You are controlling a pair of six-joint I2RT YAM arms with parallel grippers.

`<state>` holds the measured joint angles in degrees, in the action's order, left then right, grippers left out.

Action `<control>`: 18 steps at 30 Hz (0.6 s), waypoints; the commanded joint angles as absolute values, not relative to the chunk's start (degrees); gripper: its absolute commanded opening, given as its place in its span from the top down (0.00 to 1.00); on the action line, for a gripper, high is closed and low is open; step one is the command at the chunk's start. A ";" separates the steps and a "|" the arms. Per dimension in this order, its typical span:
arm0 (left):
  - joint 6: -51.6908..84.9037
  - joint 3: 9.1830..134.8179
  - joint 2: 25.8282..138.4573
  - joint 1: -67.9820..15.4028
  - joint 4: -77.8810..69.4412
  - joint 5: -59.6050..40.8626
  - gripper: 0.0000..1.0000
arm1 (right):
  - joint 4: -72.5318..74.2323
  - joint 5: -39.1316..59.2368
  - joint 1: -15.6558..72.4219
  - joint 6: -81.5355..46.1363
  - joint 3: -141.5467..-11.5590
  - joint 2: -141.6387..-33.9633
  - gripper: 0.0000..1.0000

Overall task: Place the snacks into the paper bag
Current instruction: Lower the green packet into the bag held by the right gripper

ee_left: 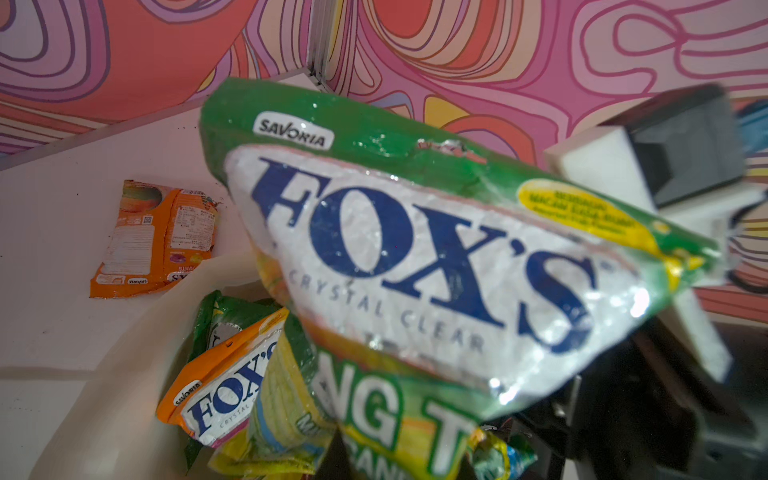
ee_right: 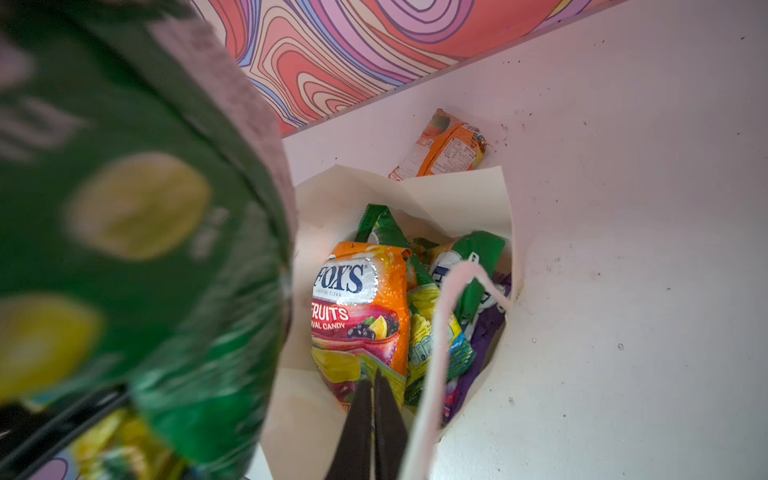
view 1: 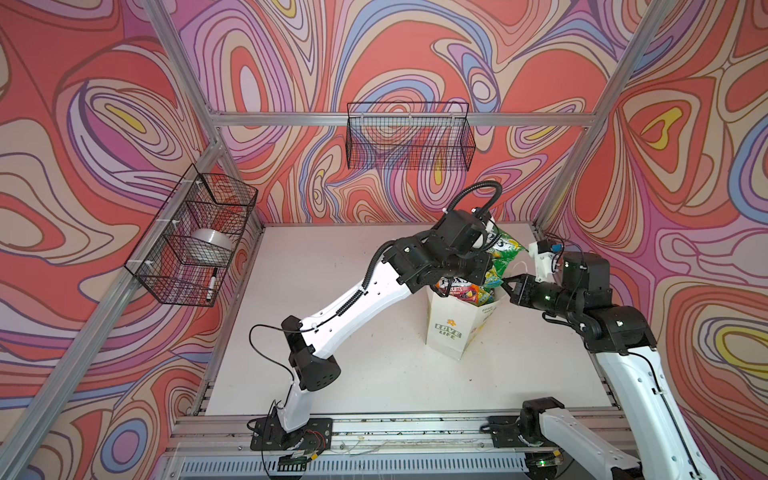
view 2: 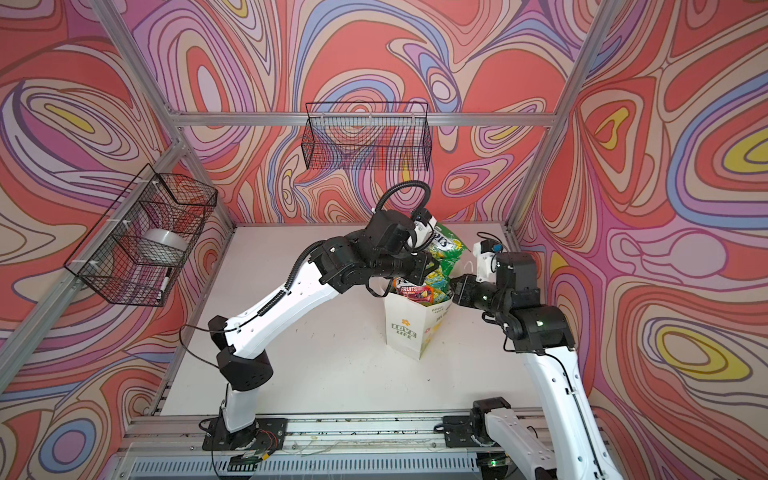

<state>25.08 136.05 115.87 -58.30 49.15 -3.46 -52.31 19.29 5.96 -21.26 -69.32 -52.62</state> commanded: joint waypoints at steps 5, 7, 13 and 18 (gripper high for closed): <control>24.50 137.86 118.54 -58.49 51.99 -0.10 0.85 | -51.00 19.25 5.87 -21.18 -69.36 -51.66 1.00; 24.43 137.34 119.09 -58.62 52.76 0.56 0.85 | -50.89 19.34 5.97 -21.14 -69.43 -51.81 1.00; 23.99 136.08 120.04 -59.56 55.41 2.72 0.84 | -50.63 19.34 5.89 -21.14 -69.43 -52.07 1.00; 23.47 135.72 121.06 -59.66 57.22 4.26 0.83 | -50.20 19.78 5.90 -21.51 -69.15 -52.03 1.00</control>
